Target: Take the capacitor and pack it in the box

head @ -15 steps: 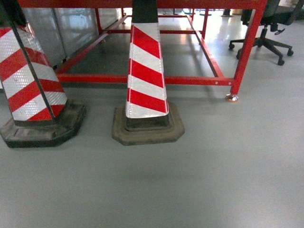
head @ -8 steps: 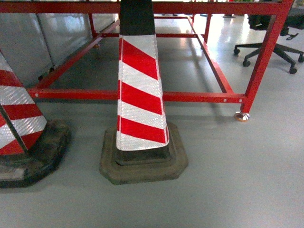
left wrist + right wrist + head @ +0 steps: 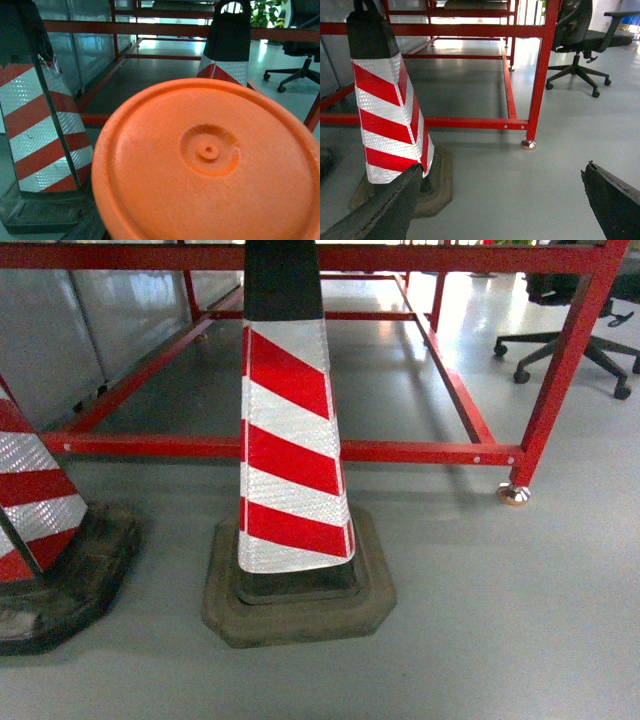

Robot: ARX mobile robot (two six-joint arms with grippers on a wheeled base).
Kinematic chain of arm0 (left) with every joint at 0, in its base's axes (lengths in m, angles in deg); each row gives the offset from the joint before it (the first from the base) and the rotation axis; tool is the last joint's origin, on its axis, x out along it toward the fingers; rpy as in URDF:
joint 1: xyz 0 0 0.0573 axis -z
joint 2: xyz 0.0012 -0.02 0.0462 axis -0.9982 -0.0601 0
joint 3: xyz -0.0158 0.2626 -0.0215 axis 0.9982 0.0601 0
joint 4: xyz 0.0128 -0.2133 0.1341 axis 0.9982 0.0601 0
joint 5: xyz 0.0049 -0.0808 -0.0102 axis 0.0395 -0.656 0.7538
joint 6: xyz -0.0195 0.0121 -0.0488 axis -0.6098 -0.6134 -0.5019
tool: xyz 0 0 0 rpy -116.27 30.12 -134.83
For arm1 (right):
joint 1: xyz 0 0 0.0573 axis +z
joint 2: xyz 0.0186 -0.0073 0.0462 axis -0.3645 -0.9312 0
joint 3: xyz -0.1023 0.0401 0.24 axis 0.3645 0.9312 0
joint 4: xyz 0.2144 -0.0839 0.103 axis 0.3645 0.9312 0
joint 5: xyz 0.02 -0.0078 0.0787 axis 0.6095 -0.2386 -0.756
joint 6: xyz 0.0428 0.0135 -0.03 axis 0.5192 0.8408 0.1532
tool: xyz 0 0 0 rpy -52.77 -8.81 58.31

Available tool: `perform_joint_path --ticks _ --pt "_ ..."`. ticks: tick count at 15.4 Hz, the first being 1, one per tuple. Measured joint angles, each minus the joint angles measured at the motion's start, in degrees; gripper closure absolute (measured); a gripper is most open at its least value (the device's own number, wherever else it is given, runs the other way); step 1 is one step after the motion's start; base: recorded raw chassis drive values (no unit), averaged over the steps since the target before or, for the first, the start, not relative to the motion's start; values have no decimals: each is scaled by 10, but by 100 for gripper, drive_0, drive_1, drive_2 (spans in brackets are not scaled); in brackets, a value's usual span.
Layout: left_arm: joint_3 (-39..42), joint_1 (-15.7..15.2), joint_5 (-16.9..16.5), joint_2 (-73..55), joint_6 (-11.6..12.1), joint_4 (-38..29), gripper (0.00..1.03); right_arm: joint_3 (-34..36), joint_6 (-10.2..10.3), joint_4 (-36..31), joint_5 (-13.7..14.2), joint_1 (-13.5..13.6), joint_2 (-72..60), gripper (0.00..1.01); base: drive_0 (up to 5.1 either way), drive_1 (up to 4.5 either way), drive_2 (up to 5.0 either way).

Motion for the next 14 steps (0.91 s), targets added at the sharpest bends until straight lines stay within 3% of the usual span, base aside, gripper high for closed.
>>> perform_joint_path --ticks 14 --pt "0 0 0 0 6 0 59 0 1 0 1 0 0 3 0 413 -414"
